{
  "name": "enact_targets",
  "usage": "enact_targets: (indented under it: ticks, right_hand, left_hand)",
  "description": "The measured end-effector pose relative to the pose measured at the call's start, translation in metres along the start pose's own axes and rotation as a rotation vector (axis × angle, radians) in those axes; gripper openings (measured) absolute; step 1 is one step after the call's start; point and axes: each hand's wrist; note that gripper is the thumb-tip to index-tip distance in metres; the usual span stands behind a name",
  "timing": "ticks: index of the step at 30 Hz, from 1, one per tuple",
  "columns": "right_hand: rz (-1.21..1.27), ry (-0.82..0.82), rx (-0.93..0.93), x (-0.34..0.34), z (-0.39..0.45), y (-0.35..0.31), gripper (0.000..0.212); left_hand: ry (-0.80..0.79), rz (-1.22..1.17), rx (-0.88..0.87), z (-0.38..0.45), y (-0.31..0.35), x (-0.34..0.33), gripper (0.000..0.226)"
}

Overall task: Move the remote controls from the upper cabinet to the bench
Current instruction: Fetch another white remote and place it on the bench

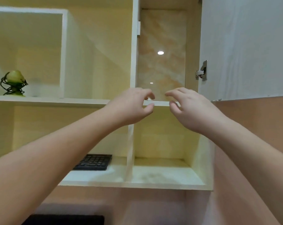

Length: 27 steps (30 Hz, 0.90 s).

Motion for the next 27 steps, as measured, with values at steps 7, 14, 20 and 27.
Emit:
enact_targets:
  ticks: [7,14,20,27]
  right_hand:
    - [0.037,0.02,-0.022,-0.023,0.041,0.022,0.055]
    - [0.027,-0.069,-0.097,-0.034,0.081,0.031,0.071]
    - [0.026,-0.187,-0.146,-0.055,0.121,0.042,0.073]
    - [0.045,-0.372,-0.14,-0.074,0.184,0.045,0.065]
  left_hand:
    - [0.016,0.1,-0.01,0.043,0.0,-0.008,0.032]
    - [-0.22,0.208,0.093,0.088,0.003,-0.022,0.045]
    - [-0.227,0.313,0.304,0.122,-0.003,-0.038,0.04]
    - [-0.436,0.473,0.351,0.144,-0.009,-0.046,0.043]
Point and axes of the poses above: each hand's wrist, its own z-axis towards the middle knuckle, its own x-axis out of the back of the hand, y = z × x, and after that the axes turned 13 degrees about -z, right-handed
